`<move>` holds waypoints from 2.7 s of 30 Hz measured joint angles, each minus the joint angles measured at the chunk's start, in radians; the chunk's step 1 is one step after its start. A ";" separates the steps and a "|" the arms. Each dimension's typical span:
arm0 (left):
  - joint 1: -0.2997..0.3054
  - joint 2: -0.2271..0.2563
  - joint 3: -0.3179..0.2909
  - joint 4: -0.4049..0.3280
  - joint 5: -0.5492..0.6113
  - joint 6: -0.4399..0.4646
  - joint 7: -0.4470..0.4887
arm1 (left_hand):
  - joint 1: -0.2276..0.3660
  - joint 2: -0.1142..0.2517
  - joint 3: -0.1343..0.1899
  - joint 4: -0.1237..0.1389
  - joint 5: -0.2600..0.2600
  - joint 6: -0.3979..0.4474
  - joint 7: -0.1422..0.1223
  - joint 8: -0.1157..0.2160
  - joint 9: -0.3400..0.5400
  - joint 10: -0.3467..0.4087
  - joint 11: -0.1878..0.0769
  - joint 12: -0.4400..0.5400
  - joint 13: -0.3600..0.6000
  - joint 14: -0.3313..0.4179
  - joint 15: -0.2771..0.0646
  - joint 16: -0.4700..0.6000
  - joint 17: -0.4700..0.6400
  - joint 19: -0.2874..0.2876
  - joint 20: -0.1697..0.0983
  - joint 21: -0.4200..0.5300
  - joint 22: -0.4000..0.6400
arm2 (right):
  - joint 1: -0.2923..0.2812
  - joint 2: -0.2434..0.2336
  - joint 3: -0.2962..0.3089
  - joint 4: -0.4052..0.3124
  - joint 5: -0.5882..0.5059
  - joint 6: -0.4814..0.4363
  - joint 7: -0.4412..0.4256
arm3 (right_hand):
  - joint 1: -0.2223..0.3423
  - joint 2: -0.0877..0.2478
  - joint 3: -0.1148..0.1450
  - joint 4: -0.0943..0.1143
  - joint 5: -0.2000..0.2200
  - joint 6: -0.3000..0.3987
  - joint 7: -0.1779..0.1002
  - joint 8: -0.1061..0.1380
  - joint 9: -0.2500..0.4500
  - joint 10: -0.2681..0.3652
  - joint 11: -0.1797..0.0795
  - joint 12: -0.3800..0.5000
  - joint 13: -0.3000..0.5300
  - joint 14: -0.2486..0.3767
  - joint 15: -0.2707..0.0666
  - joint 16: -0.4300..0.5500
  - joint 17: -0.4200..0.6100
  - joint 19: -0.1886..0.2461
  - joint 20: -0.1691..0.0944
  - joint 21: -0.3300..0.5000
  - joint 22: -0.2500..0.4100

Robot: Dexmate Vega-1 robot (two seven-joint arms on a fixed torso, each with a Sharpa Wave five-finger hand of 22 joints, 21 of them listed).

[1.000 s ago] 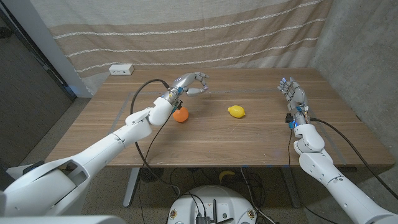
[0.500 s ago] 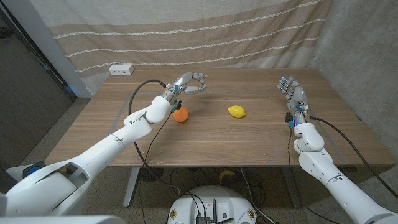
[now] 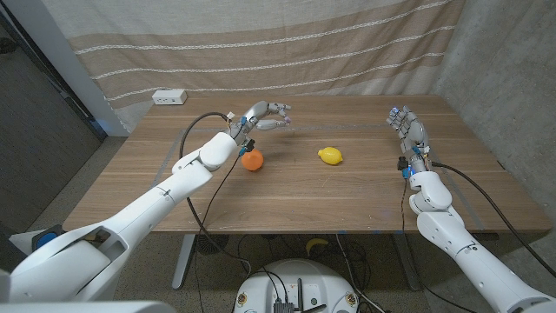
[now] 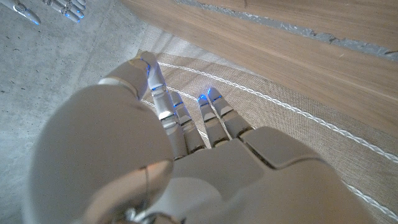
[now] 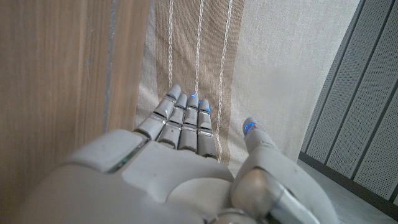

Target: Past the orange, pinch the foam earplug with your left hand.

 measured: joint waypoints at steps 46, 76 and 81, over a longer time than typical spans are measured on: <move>-0.007 -0.029 -0.073 0.031 -0.525 0.147 -0.308 | -0.012 -0.007 0.024 0.008 0.037 -0.025 -0.004 0.047 0.000 -0.019 -0.003 -0.008 0.000 -0.018 0.000 -0.005 0.002 0.000 0.000 0.000 0.000 | -0.028 -0.003 0.001 -0.043 -0.021 0.002 -0.026 | 0.000 0.000 0.008 -0.008 0.000 0.000 0.000 0.000 0.000 0.000 0.000 0.000 0.000 0.000 0.000 0.005 -0.005 0.000 0.000 -0.011 0.000; -0.047 -0.036 -0.102 0.107 -0.723 0.234 -0.506 | -0.036 -0.012 0.039 0.008 0.059 -0.032 -0.004 0.071 0.000 -0.030 -0.003 -0.008 0.000 -0.034 0.005 -0.005 0.002 0.000 0.000 0.000 0.005 | -0.103 0.013 0.002 -0.145 -0.110 0.010 -0.129 | -0.008 -0.008 0.012 -0.004 0.000 0.000 0.000 0.000 0.000 0.000 0.000 0.000 0.000 0.000 0.000 0.005 -0.005 0.011 0.004 -0.023 0.000; -0.048 -0.036 -0.106 0.111 -0.735 0.234 -0.524 | -0.041 -0.016 0.039 0.008 0.061 -0.032 -0.004 0.073 0.000 -0.034 0.001 -0.008 0.000 -0.034 0.005 -0.005 0.002 0.000 0.000 0.000 0.005 | -0.109 0.017 0.000 -0.155 -0.120 0.013 -0.135 | -0.008 -0.008 0.012 -0.004 0.000 0.000 0.000 0.000 0.000 0.000 0.000 0.000 0.000 0.000 0.000 0.005 -0.005 0.011 0.004 -0.023 0.000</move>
